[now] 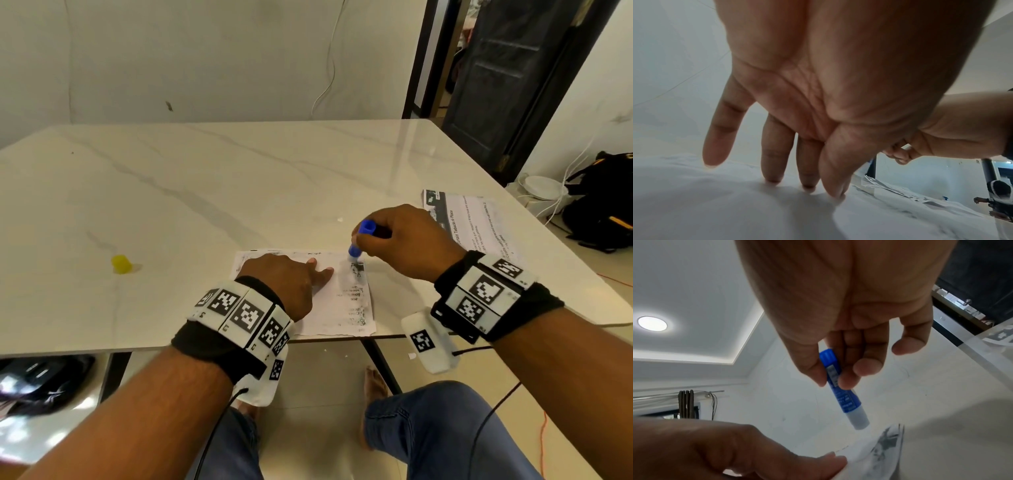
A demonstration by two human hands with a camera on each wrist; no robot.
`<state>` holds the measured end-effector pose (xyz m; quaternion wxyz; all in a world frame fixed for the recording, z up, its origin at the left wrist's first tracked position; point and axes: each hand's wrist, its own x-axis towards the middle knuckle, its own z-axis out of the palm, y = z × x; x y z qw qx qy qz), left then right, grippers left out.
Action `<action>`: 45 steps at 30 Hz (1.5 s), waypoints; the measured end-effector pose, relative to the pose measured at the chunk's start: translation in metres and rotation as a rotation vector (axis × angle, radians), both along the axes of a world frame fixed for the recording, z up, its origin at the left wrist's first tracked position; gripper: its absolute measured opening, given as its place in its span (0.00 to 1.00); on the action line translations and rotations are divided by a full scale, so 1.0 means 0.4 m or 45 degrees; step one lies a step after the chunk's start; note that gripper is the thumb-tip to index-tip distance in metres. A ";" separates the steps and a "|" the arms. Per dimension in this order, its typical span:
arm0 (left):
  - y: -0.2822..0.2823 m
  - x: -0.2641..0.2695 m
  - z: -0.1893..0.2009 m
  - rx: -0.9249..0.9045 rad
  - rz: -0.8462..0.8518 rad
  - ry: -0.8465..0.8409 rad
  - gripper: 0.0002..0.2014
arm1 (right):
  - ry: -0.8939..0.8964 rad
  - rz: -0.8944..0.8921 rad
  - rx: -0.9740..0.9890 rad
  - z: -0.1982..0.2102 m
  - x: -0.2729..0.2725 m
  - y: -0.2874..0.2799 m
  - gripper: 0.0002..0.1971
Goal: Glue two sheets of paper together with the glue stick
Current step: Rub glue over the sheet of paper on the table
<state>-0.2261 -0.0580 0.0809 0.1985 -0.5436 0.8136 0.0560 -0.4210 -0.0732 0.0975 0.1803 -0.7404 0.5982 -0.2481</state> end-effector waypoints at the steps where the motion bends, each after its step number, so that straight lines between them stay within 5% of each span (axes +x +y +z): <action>1: 0.001 -0.002 0.001 -0.001 0.002 -0.002 0.27 | 0.013 0.003 -0.003 -0.003 0.004 -0.006 0.10; 17: 0.014 -0.010 0.021 0.032 0.003 -0.040 0.32 | 0.181 0.092 0.128 -0.023 0.003 0.081 0.13; 22: 0.021 -0.010 0.023 0.010 -0.003 -0.032 0.31 | -0.029 0.024 0.003 -0.010 -0.002 0.052 0.10; 39: 0.017 -0.005 0.008 -0.014 0.000 -0.007 0.32 | 0.138 0.104 0.094 -0.037 -0.002 0.172 0.16; 45: 0.018 -0.011 0.016 -0.006 -0.001 -0.034 0.32 | 0.026 0.037 -0.026 -0.027 0.007 0.153 0.13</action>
